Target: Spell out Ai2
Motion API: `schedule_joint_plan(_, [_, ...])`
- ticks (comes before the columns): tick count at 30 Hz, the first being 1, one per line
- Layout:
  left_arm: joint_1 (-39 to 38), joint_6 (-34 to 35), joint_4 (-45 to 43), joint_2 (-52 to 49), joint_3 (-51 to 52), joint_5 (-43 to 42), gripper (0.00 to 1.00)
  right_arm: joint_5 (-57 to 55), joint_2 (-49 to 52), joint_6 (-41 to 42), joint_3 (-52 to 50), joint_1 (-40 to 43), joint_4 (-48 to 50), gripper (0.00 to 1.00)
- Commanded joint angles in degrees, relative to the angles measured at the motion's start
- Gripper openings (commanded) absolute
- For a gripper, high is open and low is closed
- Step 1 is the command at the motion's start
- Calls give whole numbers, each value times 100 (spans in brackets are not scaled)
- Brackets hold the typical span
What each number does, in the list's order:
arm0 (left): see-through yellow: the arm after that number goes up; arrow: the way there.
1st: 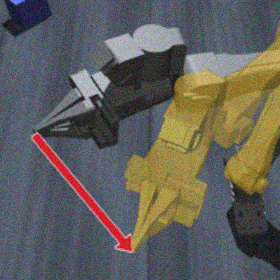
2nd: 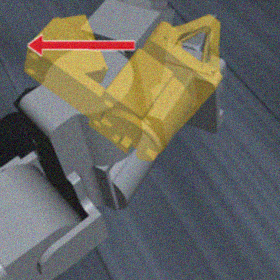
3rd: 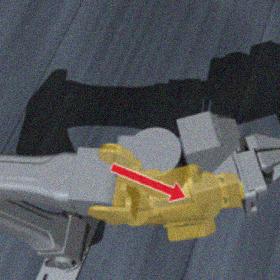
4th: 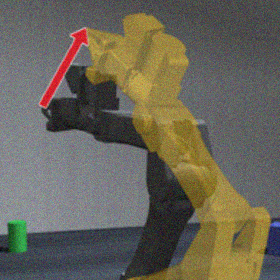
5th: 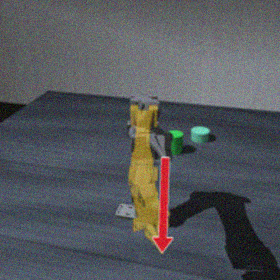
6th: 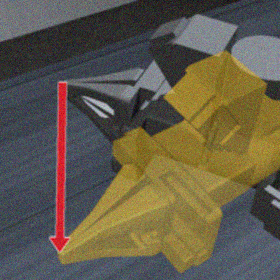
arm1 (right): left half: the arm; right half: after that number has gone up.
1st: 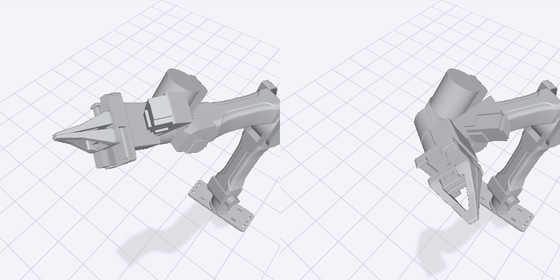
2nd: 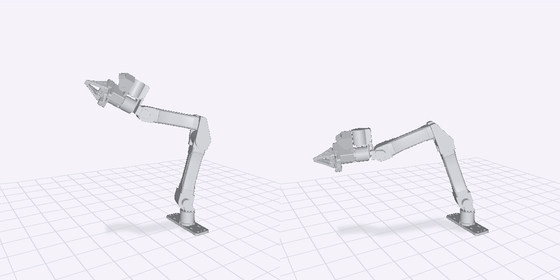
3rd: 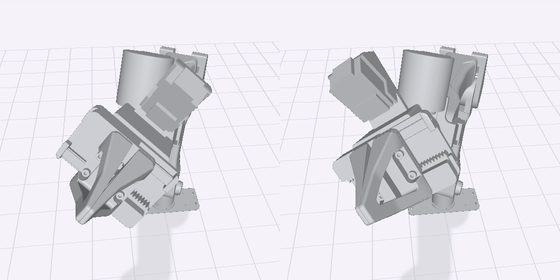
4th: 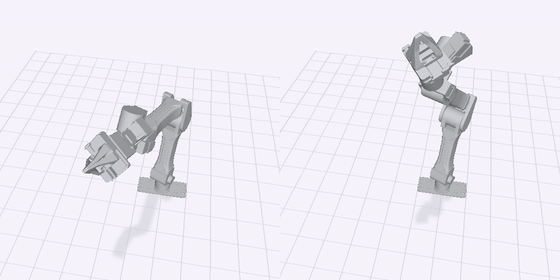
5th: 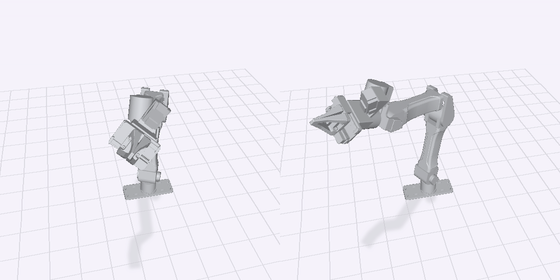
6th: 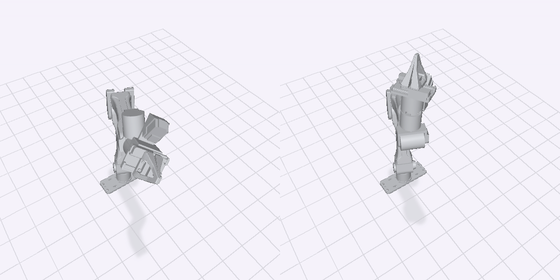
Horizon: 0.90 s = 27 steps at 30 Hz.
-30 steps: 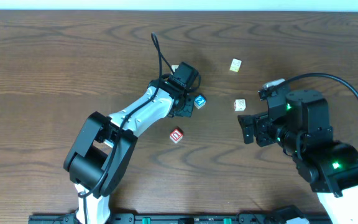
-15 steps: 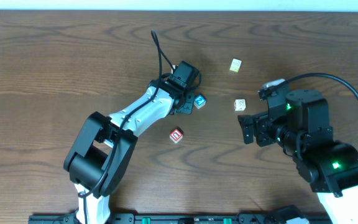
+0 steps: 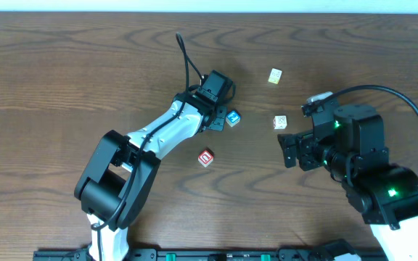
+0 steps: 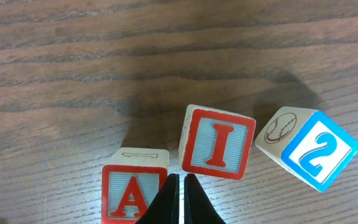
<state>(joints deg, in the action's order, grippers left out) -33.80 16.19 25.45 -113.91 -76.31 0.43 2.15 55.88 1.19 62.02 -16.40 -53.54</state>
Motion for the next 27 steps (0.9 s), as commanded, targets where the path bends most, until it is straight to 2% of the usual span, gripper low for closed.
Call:
schedule_joint_plan(1, [13,-101,50,164,-116,107,6,26,-4,-63,4,28,-4,99])
schedule_joint_plan(8, [13,-98,-177,452,-166,221,6,26,-4,-63,4,28,-4,99])
schedule_joint_plan(15, [136,61,9,481,-166,905,6,26,-4,-63,4,28,-4,99])
schedule_joint_plan(21, [654,286,761,538,-164,203,6,26,-4,-63,4,28,-4,99])
schedule_joint_plan(27, [754,426,837,538,-96,-79,6,26,-4,-63,4,28,-4,99])
